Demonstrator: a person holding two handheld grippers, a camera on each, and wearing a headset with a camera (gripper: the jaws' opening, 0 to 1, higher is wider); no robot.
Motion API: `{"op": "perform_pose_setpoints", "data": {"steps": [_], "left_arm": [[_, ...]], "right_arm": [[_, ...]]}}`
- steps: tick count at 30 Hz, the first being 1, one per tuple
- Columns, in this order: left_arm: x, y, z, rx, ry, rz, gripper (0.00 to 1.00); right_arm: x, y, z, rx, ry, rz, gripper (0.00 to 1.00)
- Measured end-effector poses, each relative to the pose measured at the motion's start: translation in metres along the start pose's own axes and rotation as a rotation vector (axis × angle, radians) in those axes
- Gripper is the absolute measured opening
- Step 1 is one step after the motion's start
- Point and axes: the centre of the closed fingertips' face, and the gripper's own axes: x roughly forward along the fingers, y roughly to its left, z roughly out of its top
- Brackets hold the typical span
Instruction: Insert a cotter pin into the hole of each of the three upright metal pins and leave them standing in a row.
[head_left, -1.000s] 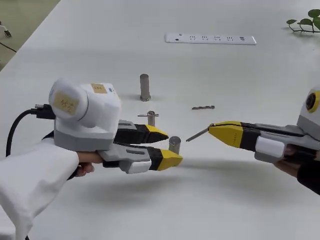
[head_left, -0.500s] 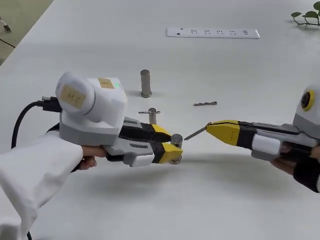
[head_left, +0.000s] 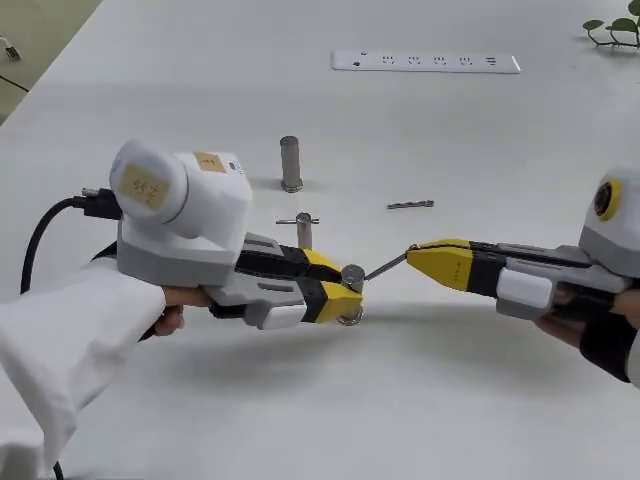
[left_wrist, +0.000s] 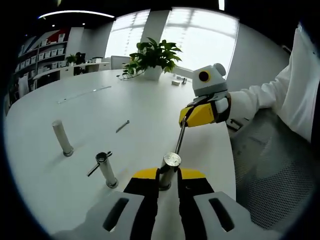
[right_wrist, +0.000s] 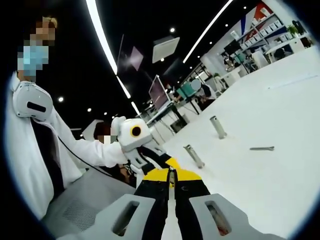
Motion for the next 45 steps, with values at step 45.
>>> {"op": "perform_pose_setpoints", "data": {"steps": [45], "left_arm": [[-0.001,0.001,-0.001,0.005,-0.014,-0.003,0.1]], "right_arm": [[0.027,-0.007,-0.035,-0.182,0.213,0.021,0.0]]}}
